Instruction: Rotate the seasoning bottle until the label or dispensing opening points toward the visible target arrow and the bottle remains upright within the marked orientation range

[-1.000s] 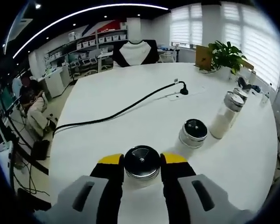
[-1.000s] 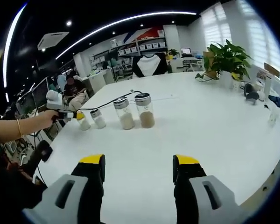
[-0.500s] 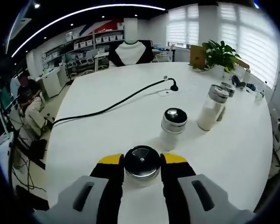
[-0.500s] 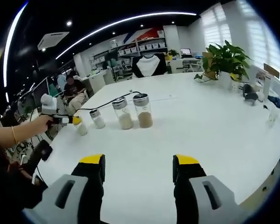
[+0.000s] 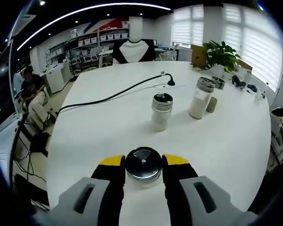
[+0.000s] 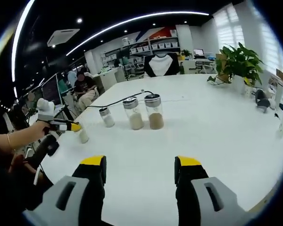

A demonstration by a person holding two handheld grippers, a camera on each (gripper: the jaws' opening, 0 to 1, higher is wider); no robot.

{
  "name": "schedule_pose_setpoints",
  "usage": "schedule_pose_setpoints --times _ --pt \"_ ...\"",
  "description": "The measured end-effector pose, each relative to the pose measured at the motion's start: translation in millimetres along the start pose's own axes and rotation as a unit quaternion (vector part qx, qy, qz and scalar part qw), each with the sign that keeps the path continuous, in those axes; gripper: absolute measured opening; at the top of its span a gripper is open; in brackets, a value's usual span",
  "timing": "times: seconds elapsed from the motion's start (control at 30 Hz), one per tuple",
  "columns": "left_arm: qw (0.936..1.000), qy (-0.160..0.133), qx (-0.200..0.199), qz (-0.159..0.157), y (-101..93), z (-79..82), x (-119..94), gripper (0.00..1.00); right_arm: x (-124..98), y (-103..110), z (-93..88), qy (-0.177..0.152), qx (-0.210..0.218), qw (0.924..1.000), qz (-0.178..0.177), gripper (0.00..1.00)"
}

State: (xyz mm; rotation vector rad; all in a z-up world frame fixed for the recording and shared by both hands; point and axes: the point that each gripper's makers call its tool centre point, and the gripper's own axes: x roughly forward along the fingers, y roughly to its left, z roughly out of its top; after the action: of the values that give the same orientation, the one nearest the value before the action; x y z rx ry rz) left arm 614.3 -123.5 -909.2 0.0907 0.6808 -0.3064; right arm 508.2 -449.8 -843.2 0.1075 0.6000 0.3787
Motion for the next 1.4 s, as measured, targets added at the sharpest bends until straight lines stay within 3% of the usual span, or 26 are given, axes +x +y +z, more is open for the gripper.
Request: schedule_pose_setpoints --times 0.2,0.37,0.53,0.8,1.2,1.33,1.4 --pt "0.9999 0.008 -0.001 0.012 -2.0 -17.6 -22.4 0.32 5.2 11.6 0.6 0.008 -0.019 0.9993 0.032 0.58" --pt "0.9989 0.023 0.021 0.035 -6.1 -32.0 -41.8 0.32 8.4 19.2 0.2 0.013 -0.031 0.9979 0.055 0.58" --pt "0.9990 0.025 -0.016 0.034 -10.3 -45.0 -55.4 0.32 12.5 29.3 -2.3 0.019 -0.044 0.9959 0.077 0.58" --pt "0.9981 0.038 -0.029 0.040 -9.6 -60.7 -75.0 0.32 16.7 39.1 -4.0 0.022 -0.047 0.9943 0.093 0.58" --pt "0.9974 0.053 -0.022 0.044 -7.5 -62.4 -77.1 0.33 22.7 43.3 -4.0 0.018 -0.037 0.9947 0.094 0.58" --pt "0.9978 0.058 -0.011 0.028 -8.6 -61.1 -75.2 0.33 25.3 46.6 -3.3 0.020 -0.041 0.9940 0.099 0.58" --pt "0.9975 0.070 0.005 0.004 -11.6 -60.9 -75.4 0.33 26.0 46.9 -1.4 0.018 -0.043 0.9938 0.101 0.58"
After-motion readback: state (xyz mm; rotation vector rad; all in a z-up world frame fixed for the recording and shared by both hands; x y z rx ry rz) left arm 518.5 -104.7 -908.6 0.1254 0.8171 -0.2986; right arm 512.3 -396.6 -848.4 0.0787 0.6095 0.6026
